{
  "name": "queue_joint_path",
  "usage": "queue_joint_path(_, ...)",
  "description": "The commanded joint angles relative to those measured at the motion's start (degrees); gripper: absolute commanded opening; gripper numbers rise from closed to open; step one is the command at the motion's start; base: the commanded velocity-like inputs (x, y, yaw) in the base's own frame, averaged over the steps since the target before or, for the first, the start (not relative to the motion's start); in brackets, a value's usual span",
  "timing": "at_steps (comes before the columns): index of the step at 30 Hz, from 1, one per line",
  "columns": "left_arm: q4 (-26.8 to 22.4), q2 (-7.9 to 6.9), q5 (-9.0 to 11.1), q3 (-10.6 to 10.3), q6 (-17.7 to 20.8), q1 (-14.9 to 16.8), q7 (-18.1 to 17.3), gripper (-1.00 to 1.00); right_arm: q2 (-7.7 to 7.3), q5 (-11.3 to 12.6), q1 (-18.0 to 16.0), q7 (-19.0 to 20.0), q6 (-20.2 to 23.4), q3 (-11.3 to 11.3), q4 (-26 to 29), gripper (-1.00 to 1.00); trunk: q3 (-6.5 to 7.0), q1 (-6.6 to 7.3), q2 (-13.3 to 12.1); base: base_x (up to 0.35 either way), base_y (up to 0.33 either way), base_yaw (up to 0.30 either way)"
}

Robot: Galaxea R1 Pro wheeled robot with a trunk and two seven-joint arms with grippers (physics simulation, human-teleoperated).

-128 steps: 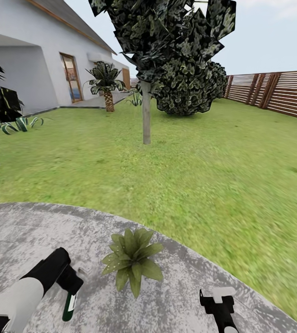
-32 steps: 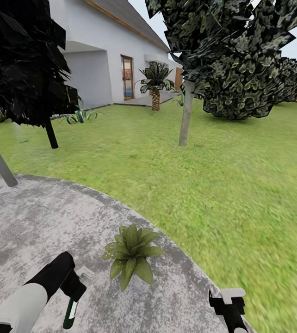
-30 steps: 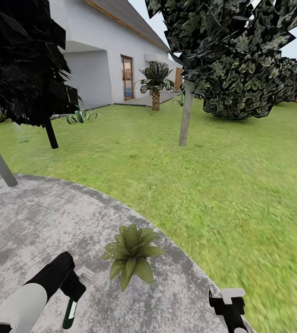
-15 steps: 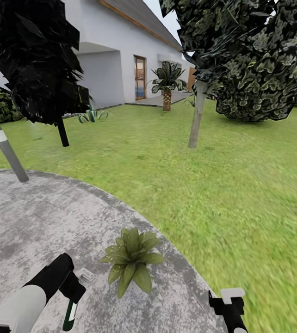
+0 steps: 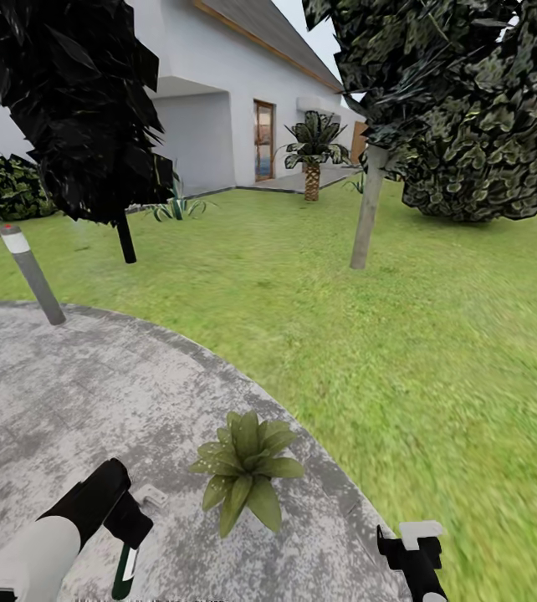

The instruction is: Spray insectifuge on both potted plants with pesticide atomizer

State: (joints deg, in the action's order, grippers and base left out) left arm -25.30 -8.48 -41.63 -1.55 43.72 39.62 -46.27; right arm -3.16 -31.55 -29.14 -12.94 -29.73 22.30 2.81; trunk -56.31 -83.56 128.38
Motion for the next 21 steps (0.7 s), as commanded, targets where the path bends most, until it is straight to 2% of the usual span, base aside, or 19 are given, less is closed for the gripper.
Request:
queue_joint_path(1, -0.1, 0.03, -0.38, -0.16, 0.16, 0.02, -0.47, -1.0, -0.01, -0.62, -0.04, -0.33, -0.16, 0.29, -0.09, 1.0, -0.05, 0.01, 0.02, 0.042, -0.024, 0.266)
queue_joint_path(8, -0.1, 0.37, -0.38, -0.17, 0.14, 0.02, -0.47, -1.0, -0.01, -0.62, -0.04, -0.33, -0.16, 0.29, -0.09, 1.0, -0.05, 0.01, 0.02, 0.166, -0.174, 0.271)
queue_joint_path(13, -0.1, 0.47, -0.38, -0.14, 0.17, 0.02, -0.4, -1.0, -0.22, -0.75, -0.04, -0.23, -0.24, 0.29, -0.09, 1.0, -0.05, 0.01, 0.02, 0.024, -0.236, 0.034)
queue_joint_path(21, -0.1, 0.48, -0.38, -0.12, 0.23, 0.02, -0.4, -1.0, -0.1, -0.7, -0.04, -0.24, -0.25, 0.29, 0.0, 1.0, -0.05, 0.01, 0.02, 0.159, -0.251, 0.023)
